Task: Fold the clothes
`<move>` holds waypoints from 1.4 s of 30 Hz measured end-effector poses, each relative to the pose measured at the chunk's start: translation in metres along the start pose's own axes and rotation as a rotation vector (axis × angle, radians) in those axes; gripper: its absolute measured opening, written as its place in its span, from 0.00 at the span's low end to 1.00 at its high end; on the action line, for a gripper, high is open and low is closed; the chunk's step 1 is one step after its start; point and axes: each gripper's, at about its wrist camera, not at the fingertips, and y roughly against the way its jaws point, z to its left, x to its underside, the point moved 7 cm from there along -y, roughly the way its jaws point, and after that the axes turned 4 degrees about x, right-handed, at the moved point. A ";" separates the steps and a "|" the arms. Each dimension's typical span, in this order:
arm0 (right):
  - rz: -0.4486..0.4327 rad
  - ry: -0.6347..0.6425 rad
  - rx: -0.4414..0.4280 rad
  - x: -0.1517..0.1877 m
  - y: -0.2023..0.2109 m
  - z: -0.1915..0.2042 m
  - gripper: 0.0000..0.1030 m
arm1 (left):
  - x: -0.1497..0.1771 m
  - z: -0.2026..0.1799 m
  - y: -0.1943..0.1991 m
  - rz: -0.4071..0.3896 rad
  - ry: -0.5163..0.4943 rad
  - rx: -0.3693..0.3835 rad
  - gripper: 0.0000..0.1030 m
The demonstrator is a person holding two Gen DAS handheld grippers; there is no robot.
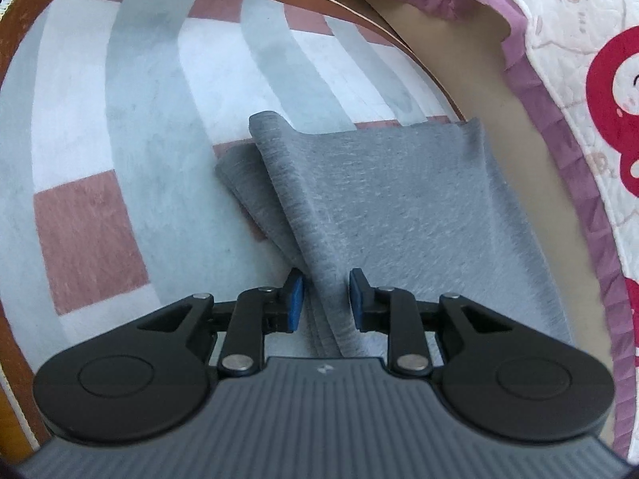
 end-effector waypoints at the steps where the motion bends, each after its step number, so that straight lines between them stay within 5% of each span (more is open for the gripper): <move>1: -0.018 0.044 0.019 -0.003 -0.002 0.001 0.52 | 0.000 -0.001 0.000 0.002 -0.005 0.002 0.24; 3: -0.073 0.062 0.017 -0.012 0.004 0.002 0.15 | 0.001 -0.002 0.000 0.007 -0.003 0.014 0.27; 10: -0.086 0.111 0.071 -0.029 0.013 0.009 0.12 | 0.005 -0.006 0.001 0.063 0.030 0.064 0.40; 14: -0.030 0.059 0.091 -0.014 0.007 0.007 0.26 | 0.005 -0.006 0.000 0.052 0.051 0.082 0.40; 20: 0.069 -0.254 -0.010 0.005 0.005 -0.018 0.27 | 0.004 -0.001 0.001 0.055 0.108 0.105 0.40; 23: 0.029 -0.163 0.008 0.006 0.004 -0.007 0.30 | 0.004 -0.002 0.002 0.060 0.100 0.103 0.40; 27: -0.072 0.007 0.056 0.012 0.001 0.015 0.59 | 0.004 -0.001 0.002 0.062 0.104 0.110 0.43; 31: -0.115 0.012 0.088 0.006 -0.006 0.026 0.70 | 0.003 -0.001 0.002 0.061 0.110 0.116 0.44; 32: -0.110 -0.002 0.096 0.003 -0.007 0.026 0.64 | 0.003 -0.001 0.002 0.060 0.108 0.116 0.44; 33: -0.109 -0.030 0.106 -0.001 -0.006 0.023 0.33 | 0.003 -0.001 0.002 0.058 0.109 0.116 0.44; 34: -0.101 -0.065 0.123 -0.007 -0.006 0.017 0.14 | 0.003 -0.001 0.002 0.055 0.107 0.116 0.42; 35: -0.088 -0.116 0.107 -0.014 -0.004 0.010 0.08 | 0.003 -0.001 0.003 0.053 0.104 0.115 0.41; 37: -0.130 -0.180 0.039 -0.030 0.009 0.002 0.07 | 0.002 -0.001 0.003 0.047 0.086 0.108 0.41; 42: -0.245 -0.085 0.000 -0.067 0.038 0.012 0.07 | -0.001 0.000 0.001 0.020 0.068 0.088 0.41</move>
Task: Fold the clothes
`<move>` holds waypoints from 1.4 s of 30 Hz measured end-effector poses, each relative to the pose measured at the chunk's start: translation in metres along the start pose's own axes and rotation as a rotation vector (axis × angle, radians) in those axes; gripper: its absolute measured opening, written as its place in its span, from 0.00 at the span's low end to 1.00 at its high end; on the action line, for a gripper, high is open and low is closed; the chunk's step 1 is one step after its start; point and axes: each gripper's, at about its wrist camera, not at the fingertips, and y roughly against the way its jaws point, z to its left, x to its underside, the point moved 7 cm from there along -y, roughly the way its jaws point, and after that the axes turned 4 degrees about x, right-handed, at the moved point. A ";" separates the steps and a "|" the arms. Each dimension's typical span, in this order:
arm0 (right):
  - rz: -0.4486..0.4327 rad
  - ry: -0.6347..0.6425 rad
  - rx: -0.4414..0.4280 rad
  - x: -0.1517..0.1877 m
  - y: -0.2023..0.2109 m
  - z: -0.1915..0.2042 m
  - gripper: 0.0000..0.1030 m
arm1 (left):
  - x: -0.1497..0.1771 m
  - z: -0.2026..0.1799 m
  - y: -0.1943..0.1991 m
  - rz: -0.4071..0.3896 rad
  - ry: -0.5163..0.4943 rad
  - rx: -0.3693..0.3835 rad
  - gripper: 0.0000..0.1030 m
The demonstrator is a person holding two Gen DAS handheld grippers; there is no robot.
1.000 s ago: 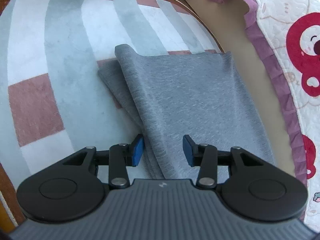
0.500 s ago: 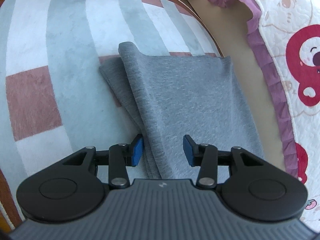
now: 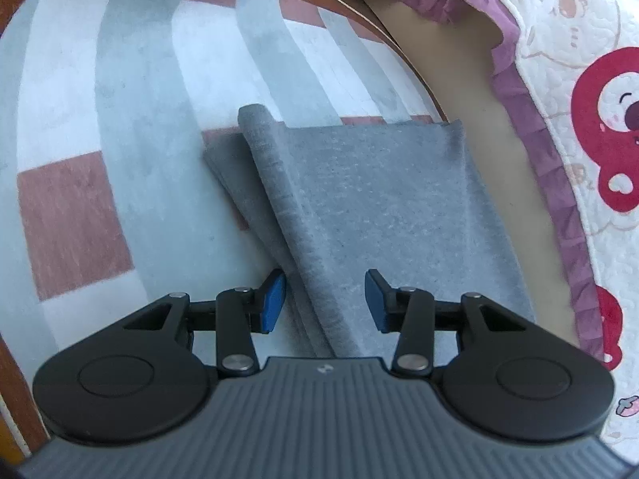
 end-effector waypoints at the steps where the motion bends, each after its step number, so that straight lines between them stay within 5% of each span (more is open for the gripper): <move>1: -0.010 -0.002 -0.009 -0.006 0.001 0.000 0.07 | 0.000 0.000 -0.001 -0.007 0.002 0.002 0.44; 7: -0.025 0.008 -0.034 -0.020 -0.003 0.000 0.07 | -0.007 -0.011 -0.012 -0.051 -0.055 -0.007 0.51; 8: -0.023 0.010 -0.038 -0.022 -0.005 0.000 0.07 | -0.010 -0.014 -0.017 -0.054 -0.086 -0.014 0.44; 10: -0.021 0.005 -0.050 -0.028 -0.008 0.000 0.07 | -0.014 -0.020 -0.026 -0.046 -0.185 -0.049 0.07; 16: -0.008 -0.004 -0.098 -0.029 -0.009 -0.005 0.08 | -0.020 -0.035 -0.014 -0.120 -0.228 -0.011 0.06; 22: 0.056 0.146 0.009 -0.014 -0.029 0.008 0.08 | -0.017 -0.055 -0.013 -0.142 -0.360 -0.086 0.06; 29: 0.141 0.079 0.026 -0.003 -0.045 0.000 0.17 | -0.014 -0.031 -0.027 -0.065 -0.280 -0.109 0.07; 33: 0.191 0.021 0.053 0.010 -0.050 -0.008 0.38 | -0.011 -0.031 -0.030 -0.058 -0.279 -0.090 0.10; 37: 0.279 -0.142 -0.009 0.029 -0.056 -0.018 0.55 | -0.006 -0.037 -0.032 -0.066 -0.286 -0.072 0.29; 42: 0.246 -0.097 -0.013 0.040 -0.060 -0.018 0.52 | -0.005 -0.034 -0.035 -0.095 -0.215 -0.032 0.43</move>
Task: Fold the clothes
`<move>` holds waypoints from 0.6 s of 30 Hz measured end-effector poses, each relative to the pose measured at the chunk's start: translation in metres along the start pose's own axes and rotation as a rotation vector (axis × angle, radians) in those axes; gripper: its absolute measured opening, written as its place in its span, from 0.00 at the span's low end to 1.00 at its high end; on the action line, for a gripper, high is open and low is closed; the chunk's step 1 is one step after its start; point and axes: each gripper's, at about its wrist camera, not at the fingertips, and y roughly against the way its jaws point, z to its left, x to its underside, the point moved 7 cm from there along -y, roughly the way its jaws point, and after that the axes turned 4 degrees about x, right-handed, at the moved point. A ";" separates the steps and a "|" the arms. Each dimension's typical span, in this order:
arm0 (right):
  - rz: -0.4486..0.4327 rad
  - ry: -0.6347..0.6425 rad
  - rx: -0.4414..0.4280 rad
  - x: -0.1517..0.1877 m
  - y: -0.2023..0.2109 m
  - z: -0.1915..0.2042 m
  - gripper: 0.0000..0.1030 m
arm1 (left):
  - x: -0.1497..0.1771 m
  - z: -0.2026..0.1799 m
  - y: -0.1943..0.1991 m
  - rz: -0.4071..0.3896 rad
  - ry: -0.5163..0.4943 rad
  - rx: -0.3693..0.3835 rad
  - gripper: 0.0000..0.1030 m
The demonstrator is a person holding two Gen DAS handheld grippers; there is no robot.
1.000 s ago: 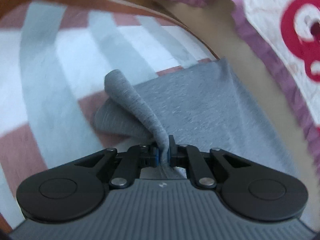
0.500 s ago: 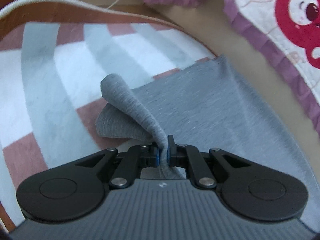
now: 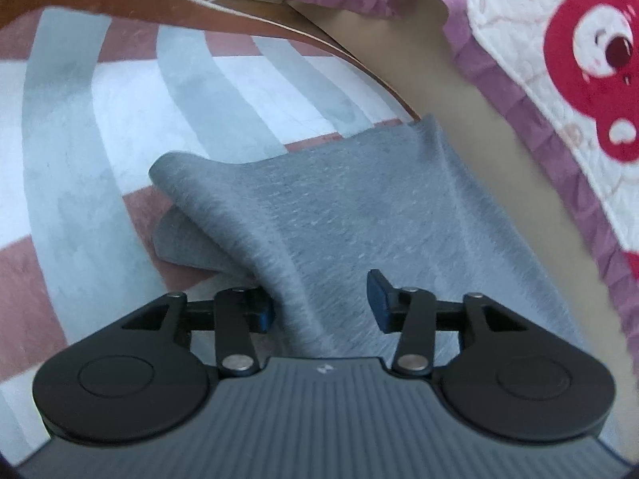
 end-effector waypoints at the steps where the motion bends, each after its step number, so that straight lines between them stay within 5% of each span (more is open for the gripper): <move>1: -0.023 0.039 -0.001 0.000 0.002 0.003 0.41 | 0.000 0.000 0.000 -0.013 -0.001 0.004 0.43; 2: -0.046 0.079 -0.001 0.000 0.004 0.005 0.08 | 0.001 -0.001 -0.001 -0.024 -0.019 0.002 0.38; 3: -0.069 0.118 -0.002 0.000 0.006 0.008 0.09 | 0.001 -0.002 -0.001 -0.037 -0.041 -0.013 0.29; 4: -0.094 0.130 -0.009 0.000 0.015 0.009 0.08 | 0.002 -0.002 -0.001 -0.048 -0.067 -0.031 0.07; 12: -0.142 0.169 -0.062 0.012 0.082 0.009 0.08 | -0.014 -0.008 0.064 -0.207 -0.064 -0.023 0.05; 18: -0.127 0.177 -0.091 0.025 0.112 0.002 0.07 | -0.013 0.001 0.105 -0.207 -0.084 -0.050 0.05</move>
